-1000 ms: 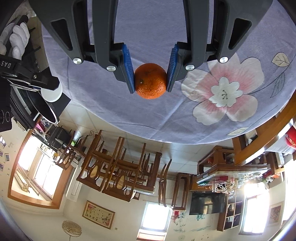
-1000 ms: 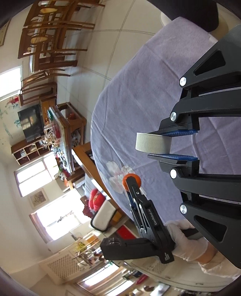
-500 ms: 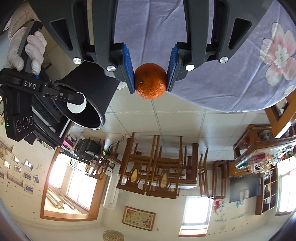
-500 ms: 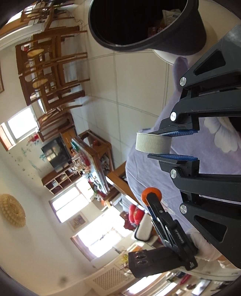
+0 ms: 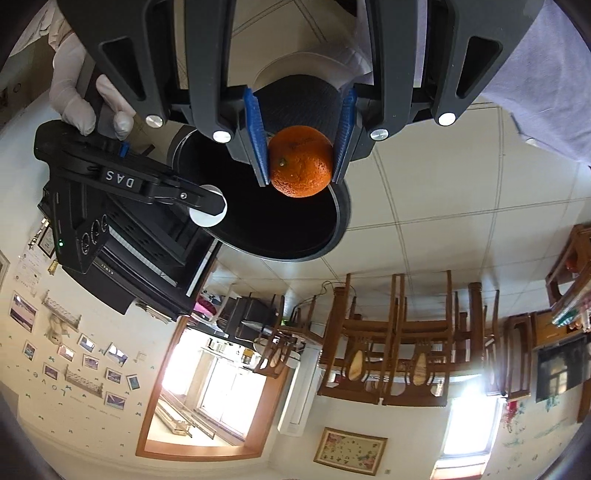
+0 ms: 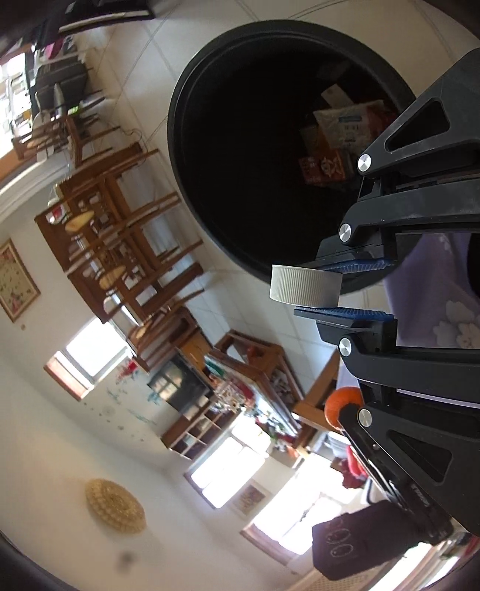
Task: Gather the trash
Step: 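Carry the orange and white tape roll over the black bin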
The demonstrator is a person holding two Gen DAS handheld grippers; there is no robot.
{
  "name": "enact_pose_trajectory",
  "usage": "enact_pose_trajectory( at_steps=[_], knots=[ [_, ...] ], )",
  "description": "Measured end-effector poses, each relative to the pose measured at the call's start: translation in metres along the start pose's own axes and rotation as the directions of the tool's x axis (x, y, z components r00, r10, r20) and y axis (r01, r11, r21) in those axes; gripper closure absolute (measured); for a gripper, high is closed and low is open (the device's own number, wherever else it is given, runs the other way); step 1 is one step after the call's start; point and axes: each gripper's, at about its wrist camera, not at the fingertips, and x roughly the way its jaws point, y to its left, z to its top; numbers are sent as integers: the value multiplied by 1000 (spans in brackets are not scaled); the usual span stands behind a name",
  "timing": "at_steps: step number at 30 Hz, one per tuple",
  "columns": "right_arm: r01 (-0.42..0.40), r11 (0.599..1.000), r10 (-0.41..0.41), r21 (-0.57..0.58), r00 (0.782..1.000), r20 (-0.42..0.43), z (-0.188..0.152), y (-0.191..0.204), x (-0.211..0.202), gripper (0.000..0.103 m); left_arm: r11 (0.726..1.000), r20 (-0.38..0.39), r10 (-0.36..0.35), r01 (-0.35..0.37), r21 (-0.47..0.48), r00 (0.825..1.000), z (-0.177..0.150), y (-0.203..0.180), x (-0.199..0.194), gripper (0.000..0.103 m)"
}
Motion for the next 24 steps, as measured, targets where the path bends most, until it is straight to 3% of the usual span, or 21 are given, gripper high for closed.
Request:
enact_pose_trajectory(
  at_steps=[10,17,24],
  knots=[
    [43,990,-46,137,999,21,7,-57,5,86,998,-78,-64,63,-22,995,-3,-16,76,70],
    [53,981,-54,184,999,0,1,-68,15,86,998,-119,-61,59,-18,991,-10,-18,96,69],
    [71,977,-73,202,997,-1,-2,-73,19,86,1000,-125,-14,17,22,992,-12,-25,102,69]
  ],
)
